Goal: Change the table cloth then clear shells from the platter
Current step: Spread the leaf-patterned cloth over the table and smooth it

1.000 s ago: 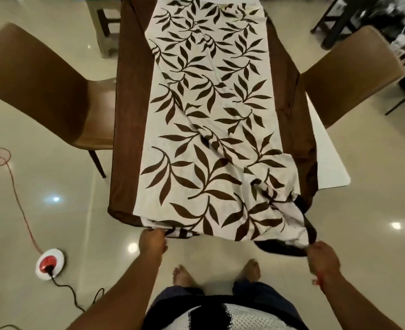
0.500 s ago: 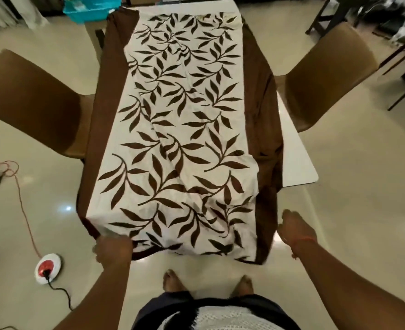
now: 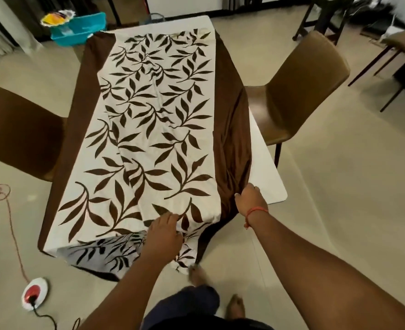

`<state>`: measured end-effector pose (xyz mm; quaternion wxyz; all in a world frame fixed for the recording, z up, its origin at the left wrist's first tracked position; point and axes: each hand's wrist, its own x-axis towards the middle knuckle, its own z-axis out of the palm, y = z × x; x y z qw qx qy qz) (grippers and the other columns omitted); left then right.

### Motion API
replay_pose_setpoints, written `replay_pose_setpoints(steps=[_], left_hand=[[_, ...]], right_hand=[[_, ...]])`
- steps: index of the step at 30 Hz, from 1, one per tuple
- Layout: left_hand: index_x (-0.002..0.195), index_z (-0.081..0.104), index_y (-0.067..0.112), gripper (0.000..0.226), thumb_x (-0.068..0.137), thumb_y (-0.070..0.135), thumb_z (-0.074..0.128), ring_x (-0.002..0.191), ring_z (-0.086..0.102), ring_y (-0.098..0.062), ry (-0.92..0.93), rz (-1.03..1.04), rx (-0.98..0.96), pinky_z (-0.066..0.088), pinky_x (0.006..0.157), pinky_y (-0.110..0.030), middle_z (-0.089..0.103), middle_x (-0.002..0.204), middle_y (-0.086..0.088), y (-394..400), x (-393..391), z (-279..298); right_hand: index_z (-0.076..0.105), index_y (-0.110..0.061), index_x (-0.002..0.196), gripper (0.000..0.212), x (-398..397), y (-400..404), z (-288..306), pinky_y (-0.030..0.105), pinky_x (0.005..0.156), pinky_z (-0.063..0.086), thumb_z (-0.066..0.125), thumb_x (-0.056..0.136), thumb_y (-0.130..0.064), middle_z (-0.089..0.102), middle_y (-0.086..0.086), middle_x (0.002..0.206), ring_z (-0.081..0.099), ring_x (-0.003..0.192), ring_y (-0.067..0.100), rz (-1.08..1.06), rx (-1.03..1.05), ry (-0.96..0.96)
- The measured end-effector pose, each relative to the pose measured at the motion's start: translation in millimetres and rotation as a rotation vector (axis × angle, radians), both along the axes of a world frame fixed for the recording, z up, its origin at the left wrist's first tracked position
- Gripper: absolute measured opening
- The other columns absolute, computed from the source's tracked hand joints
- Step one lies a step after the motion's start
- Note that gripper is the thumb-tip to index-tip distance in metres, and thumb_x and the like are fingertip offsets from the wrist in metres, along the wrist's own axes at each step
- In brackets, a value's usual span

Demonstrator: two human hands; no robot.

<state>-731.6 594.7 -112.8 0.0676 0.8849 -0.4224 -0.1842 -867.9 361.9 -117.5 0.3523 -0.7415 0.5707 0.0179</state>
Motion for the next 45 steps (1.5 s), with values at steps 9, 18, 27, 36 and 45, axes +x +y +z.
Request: replay_pose_setpoints(steps=[9,18,27,36,45], left_hand=[[0.137,0.049,0.017,0.051,0.091,0.038,0.048,0.125,0.05,-0.024,0.028,-0.182,-0.075,0.039,0.108,-0.036,0.052,0.137,-0.004,-94.3,2.0,-18.8],[0.15,0.03,0.023,0.062,0.093,0.047,0.037,0.146,0.025,-0.021,0.026,-0.463,0.0,0.022,0.119,-0.041,0.026,0.161,0.0,-199.6,-20.6,-23.5],[0.147,0.041,0.019,0.058,0.096,0.045,0.04,0.15,0.018,-0.022,0.115,-0.377,0.016,0.02,0.122,-0.043,0.022,0.163,-0.002,-289.5,-52.0,-19.3],[0.156,0.019,0.024,0.061,0.101,0.039,0.042,0.152,0.01,-0.02,0.041,-0.126,0.111,0.016,0.123,-0.049,0.012,0.165,0.001,-338.7,-81.4,-11.0],[0.156,0.006,0.031,0.068,0.1,0.053,0.036,0.152,-0.004,-0.031,0.02,0.316,0.275,0.015,0.121,-0.056,-0.006,0.166,-0.004,-235.3,-62.0,-14.5]], right_hand=[[0.062,-0.02,0.079,0.005,-17.7,-77.7,1.5,0.038,0.07,0.051,0.062,0.078,-0.016,0.065,0.008,0.078,0.061,0.075,0.028,-0.463,0.218,-0.443],[0.057,-0.015,0.075,0.022,-77.4,-207.1,42.6,0.036,0.069,0.045,0.049,0.081,0.005,0.062,0.011,0.081,0.057,0.077,0.029,-0.453,-0.163,-0.313],[0.066,-0.009,0.09,0.032,-76.0,-365.1,39.2,0.038,0.089,0.05,0.043,0.073,0.004,0.063,0.02,0.105,0.059,0.096,0.036,-0.439,-0.24,-0.301],[0.063,-0.009,0.095,0.023,-74.7,-430.9,26.8,0.039,0.091,0.046,0.048,0.082,0.003,0.062,0.013,0.1,0.056,0.093,0.031,-0.268,-0.117,-0.228],[0.051,-0.001,0.131,0.045,-59.1,-332.1,-20.4,0.043,0.099,0.045,0.063,0.089,-0.011,0.049,0.024,0.132,0.052,0.119,0.043,0.237,0.125,0.061]])
